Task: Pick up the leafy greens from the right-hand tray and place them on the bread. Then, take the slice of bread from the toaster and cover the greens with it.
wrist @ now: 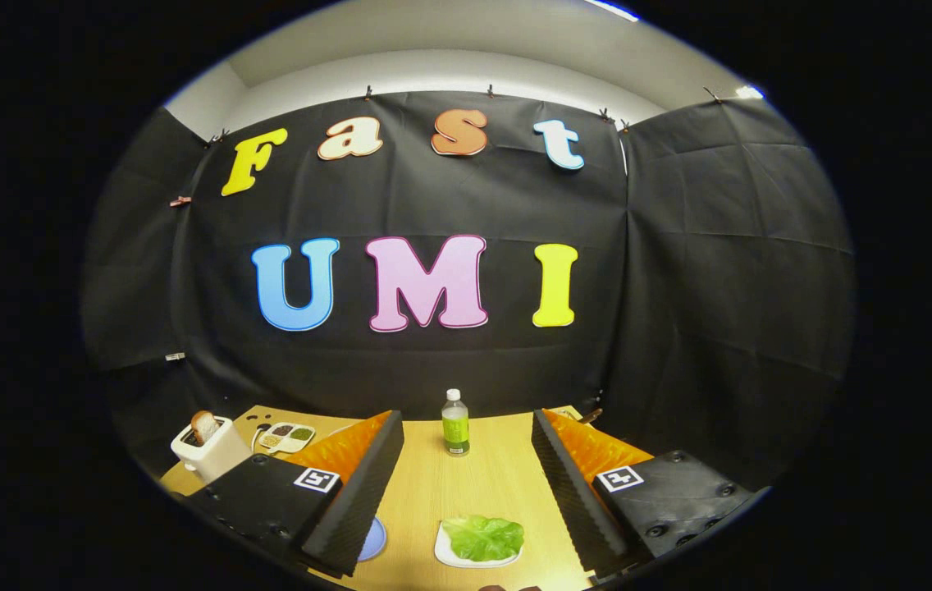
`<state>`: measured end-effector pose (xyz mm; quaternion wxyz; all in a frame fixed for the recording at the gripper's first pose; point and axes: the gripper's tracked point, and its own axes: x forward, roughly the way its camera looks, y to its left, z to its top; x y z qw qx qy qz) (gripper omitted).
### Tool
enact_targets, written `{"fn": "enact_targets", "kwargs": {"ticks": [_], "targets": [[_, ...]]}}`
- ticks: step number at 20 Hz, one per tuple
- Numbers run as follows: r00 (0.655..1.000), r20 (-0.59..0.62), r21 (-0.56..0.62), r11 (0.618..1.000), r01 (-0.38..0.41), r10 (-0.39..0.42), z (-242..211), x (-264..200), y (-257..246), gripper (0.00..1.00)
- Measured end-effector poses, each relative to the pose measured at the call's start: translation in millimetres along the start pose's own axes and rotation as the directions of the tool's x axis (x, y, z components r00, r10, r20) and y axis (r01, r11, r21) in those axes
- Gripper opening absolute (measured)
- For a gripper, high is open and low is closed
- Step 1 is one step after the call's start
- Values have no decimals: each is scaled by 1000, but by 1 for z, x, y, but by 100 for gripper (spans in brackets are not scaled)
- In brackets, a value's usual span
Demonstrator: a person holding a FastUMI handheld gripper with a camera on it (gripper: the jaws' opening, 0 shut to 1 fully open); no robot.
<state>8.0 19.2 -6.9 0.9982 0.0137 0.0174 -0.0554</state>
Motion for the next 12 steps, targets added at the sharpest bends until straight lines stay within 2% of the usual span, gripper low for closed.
{"fn": "enact_targets", "kwargs": {"ticks": [5, 12], "targets": [[1000, -1, -21, 999, 27, -27, 1, -2, 15, 98], [996, -81, -21, 999, -32, 30, -30, 11, 14, 98]]}}
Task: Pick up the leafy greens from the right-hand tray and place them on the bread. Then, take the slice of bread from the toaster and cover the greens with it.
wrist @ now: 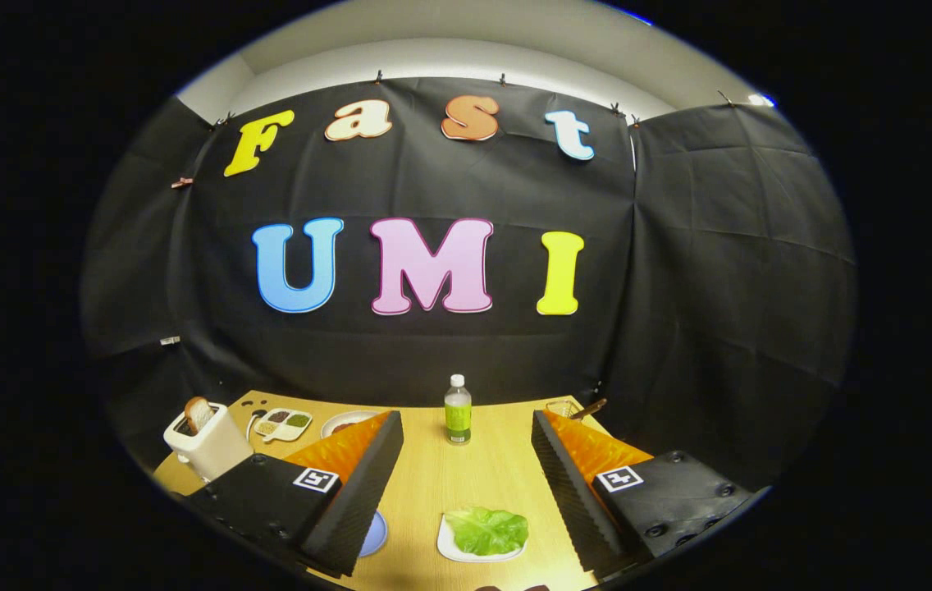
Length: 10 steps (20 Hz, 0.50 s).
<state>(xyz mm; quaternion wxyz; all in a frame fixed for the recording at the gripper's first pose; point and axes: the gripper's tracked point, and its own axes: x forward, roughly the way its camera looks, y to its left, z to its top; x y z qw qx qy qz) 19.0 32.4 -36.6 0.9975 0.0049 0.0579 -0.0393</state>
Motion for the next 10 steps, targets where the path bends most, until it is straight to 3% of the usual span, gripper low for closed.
{"fn": "enact_targets", "kwargs": {"ticks": [10], "targets": [[973, -186, -12, 990, -142, 137, -92, 44, -4, 98]]}}
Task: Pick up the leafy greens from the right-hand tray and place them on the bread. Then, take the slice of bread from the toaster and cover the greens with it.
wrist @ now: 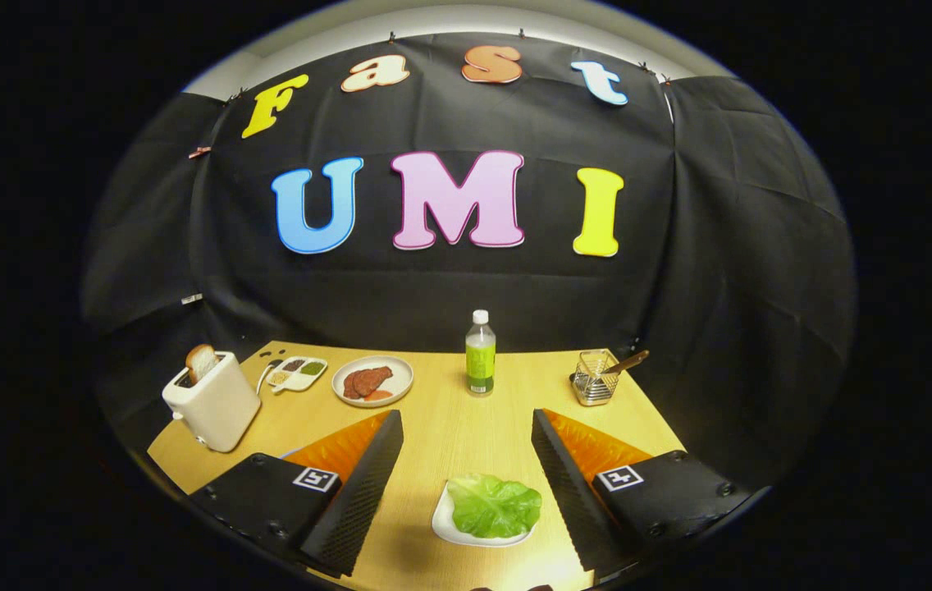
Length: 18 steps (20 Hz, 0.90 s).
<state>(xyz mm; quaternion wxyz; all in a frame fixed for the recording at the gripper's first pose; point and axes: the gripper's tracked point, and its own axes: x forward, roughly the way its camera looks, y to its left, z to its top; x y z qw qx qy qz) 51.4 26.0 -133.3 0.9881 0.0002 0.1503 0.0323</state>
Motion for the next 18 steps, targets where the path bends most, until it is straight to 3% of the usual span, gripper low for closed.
{"fn": "enact_targets", "kwargs": {"ticks": [5, 18], "targets": [[988, -138, -20, 997, -78, 74, -60, 30, -8, 98], [907, -402, -67, 984, -166, 126, -180, 95, -35, 98]]}}
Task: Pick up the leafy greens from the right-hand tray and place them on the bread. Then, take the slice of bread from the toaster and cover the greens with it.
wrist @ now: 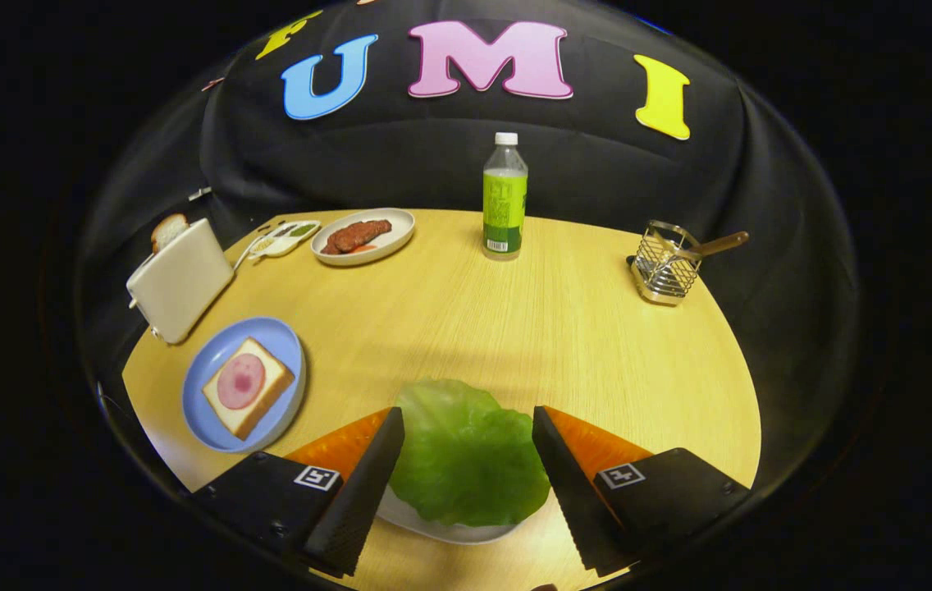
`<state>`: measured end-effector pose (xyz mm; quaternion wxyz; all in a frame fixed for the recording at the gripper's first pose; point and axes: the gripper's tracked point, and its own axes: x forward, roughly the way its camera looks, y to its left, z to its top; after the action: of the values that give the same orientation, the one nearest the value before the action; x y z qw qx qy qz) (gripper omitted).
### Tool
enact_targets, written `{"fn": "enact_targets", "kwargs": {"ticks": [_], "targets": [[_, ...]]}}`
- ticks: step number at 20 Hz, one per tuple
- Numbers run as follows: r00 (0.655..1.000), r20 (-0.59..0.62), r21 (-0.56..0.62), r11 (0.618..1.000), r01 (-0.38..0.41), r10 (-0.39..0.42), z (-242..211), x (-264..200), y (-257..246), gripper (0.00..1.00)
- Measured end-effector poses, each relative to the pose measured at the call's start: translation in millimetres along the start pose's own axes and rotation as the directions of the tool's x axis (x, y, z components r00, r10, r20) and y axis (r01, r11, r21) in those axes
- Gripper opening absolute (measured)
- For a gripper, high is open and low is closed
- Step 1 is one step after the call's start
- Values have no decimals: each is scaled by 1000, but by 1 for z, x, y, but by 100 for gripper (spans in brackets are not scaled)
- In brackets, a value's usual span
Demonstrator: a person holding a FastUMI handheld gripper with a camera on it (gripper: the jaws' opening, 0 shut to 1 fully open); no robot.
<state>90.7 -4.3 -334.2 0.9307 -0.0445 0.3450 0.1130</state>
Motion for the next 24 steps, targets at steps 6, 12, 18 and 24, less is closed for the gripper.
{"fn": "enact_targets", "kwargs": {"ticks": [6, 12, 18, 24], "targets": [[994, -106, 6, 999, -38, 39, -33, 21, 5, 91], [989, -139, -42, 997, -59, 52, -45, 29, 7, 78], [987, -122, -96, 989, -113, 101, -44, 24, 23, 33], [974, -163, 24, 987, -158, 160, -43, 24, 25, 6]]}}
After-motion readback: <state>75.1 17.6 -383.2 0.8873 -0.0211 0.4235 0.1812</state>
